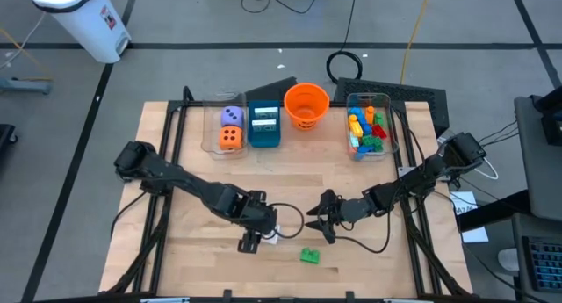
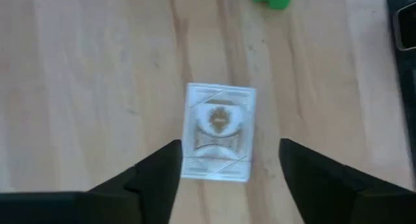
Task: Pick & Place Toys
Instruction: Put the gold deck of cards into the blue bin
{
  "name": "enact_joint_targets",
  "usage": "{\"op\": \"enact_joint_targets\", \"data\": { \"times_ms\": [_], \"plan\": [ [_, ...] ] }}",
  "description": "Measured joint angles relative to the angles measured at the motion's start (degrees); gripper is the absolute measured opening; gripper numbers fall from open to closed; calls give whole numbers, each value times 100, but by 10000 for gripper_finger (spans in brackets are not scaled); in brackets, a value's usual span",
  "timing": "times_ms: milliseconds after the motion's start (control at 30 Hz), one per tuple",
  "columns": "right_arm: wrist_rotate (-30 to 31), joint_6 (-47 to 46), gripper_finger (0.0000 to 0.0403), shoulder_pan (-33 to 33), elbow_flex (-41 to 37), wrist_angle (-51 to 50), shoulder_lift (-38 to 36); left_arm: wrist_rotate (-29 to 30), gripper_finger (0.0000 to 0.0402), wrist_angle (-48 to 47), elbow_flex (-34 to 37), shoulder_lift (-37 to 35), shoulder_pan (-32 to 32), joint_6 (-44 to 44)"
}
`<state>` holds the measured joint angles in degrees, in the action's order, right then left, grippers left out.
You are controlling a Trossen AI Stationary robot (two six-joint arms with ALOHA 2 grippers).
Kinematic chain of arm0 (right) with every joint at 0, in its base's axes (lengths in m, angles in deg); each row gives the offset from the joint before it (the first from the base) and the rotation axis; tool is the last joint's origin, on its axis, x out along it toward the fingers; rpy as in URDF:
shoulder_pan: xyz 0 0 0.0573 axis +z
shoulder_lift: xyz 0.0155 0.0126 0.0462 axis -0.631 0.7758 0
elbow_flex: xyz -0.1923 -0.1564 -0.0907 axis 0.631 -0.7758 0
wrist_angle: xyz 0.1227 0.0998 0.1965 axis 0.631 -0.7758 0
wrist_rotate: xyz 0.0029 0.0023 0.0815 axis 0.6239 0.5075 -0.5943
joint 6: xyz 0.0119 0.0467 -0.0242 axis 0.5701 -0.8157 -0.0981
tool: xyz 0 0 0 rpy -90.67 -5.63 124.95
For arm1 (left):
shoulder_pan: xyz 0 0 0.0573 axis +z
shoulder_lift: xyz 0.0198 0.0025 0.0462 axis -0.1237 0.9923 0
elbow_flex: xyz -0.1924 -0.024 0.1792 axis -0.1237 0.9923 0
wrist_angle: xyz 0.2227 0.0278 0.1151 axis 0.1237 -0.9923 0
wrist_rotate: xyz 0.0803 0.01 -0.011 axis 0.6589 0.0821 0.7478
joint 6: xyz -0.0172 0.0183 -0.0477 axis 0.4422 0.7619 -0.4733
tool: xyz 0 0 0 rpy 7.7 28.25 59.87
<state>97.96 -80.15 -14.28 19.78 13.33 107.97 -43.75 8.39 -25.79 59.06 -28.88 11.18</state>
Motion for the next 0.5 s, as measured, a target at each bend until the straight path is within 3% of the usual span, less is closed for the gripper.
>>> {"op": "enact_joint_targets", "data": {
  "times_ms": [267, 500],
  "plan": [
    [-1, -70, 210, 0, 2, -166, 0, -229, 350, 34, 0, 236, -85, -61],
    [-2, -208, 210, 0, 2, -282, 0, -178, 391, 109, 0, 642, -165, 1]
  ]
}}
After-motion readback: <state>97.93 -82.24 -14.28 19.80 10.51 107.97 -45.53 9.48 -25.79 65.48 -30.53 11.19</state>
